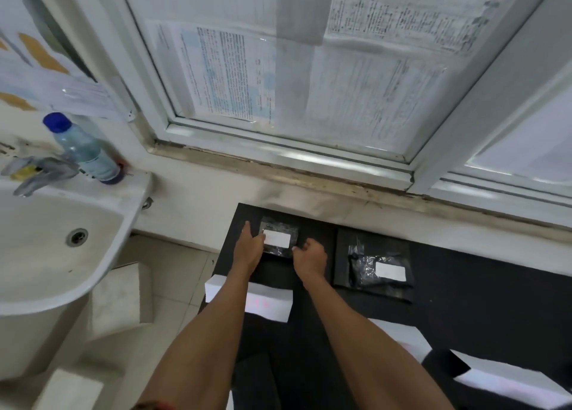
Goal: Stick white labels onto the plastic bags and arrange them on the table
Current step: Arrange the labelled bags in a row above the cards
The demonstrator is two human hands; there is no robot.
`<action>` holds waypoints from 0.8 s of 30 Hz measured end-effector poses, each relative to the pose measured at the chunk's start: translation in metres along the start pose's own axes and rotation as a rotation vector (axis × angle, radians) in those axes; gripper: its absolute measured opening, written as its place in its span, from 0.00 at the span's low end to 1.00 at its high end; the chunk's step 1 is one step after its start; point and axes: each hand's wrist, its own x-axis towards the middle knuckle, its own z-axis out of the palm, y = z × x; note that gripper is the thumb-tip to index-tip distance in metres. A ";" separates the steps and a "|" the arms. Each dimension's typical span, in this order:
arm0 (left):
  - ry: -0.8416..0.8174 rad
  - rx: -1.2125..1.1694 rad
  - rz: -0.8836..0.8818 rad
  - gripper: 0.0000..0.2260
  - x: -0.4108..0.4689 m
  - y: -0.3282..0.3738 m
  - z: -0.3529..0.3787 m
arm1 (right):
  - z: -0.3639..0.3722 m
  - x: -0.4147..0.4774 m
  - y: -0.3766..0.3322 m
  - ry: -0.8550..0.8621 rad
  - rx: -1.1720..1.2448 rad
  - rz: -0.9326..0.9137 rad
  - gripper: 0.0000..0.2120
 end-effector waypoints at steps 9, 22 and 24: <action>0.219 0.019 0.134 0.26 -0.135 -0.052 -0.031 | -0.021 -0.131 0.043 -0.076 0.039 -0.280 0.20; 0.124 0.525 -0.226 0.27 -0.290 -0.262 -0.036 | 0.025 -0.259 0.195 -0.649 -0.835 -0.521 0.23; 0.146 0.544 -0.186 0.26 -0.290 -0.265 -0.036 | 0.035 -0.258 0.195 -0.622 -0.910 -0.501 0.24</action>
